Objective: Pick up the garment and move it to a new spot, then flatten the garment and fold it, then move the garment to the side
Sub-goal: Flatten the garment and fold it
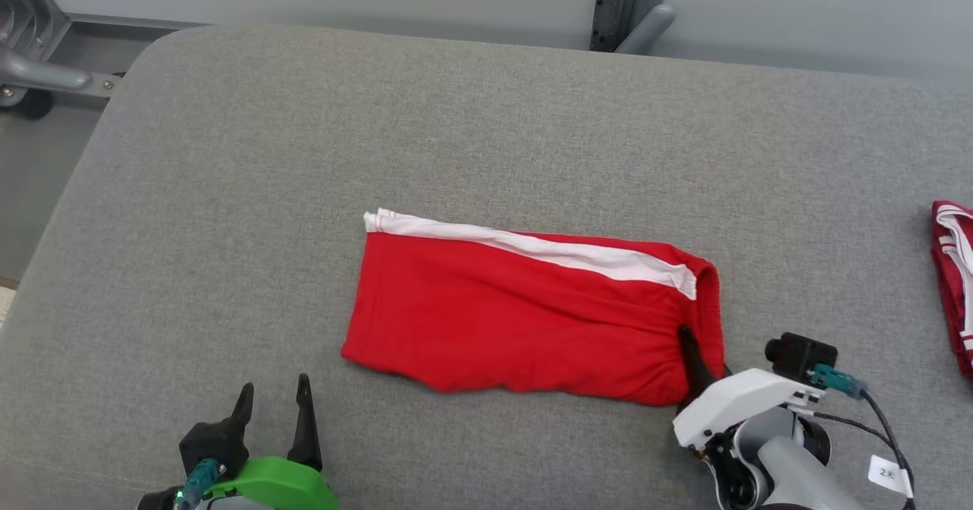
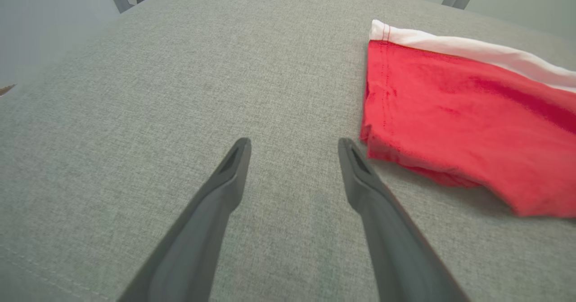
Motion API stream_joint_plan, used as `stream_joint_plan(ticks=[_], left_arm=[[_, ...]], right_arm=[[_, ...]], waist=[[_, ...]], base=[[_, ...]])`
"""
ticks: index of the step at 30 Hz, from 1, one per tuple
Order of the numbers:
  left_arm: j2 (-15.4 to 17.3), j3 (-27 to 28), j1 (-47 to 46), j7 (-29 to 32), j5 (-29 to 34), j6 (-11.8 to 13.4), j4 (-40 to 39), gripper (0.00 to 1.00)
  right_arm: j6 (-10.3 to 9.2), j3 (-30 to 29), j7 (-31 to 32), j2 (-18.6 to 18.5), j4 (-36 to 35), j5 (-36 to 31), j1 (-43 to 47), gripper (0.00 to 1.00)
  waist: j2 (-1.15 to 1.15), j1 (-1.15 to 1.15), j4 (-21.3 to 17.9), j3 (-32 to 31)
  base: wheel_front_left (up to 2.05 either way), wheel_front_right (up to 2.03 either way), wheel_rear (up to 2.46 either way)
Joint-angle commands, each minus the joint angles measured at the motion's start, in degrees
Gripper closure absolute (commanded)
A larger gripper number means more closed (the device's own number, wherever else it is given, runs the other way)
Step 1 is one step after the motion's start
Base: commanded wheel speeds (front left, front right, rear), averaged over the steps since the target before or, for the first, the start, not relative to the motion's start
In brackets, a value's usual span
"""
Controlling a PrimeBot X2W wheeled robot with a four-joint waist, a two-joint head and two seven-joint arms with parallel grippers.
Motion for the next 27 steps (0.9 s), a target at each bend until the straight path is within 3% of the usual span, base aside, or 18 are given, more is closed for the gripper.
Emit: stream_joint_plan(ticks=[1,8,16,22,27], left_arm=[[0.2,0.3,1.1,-0.1,0.3,-0.1,0.1,0.0],[0.2,1.3,2.2,-0.1,0.6,-0.4,0.1,0.0],[0.2,-0.3,1.8,-0.1,-0.9,-0.2,0.2,0.0],[0.2,-3.0,0.4,-0.1,-2.0,0.2,0.3,0.0],[0.2,-4.7,-0.3,-0.1,-2.9,0.4,0.2,0.0]], right_arm=[[-0.12,-1.7,0.2,-0.4,0.3,2.8,1.9,1.0],[-0.1,-3.9,0.7,-2.9,-3.4,11.3,2.4,1.0],[-0.05,7.5,11.5,-7.6,-20.0,20.8,1.9,1.0],[-0.05,14.4,17.9,-7.9,-29.2,24.7,0.8,1.0],[-0.05,16.6,18.6,-6.1,-28.8,24.5,-1.6,1.0]], waist=[[0.0,0.0,-0.4,-0.9],[0.0,0.0,-2.2,-1.8],[0.0,0.0,-3.8,-1.5],[0.0,0.0,-1.6,-0.8],[0.0,0.0,1.9,0.0]], base=[[0.0,0.0,0.0],[0.0,0.0,0.0],[0.0,0.0,0.0],[0.0,0.0,0.0],[0.0,0.0,0.0]])
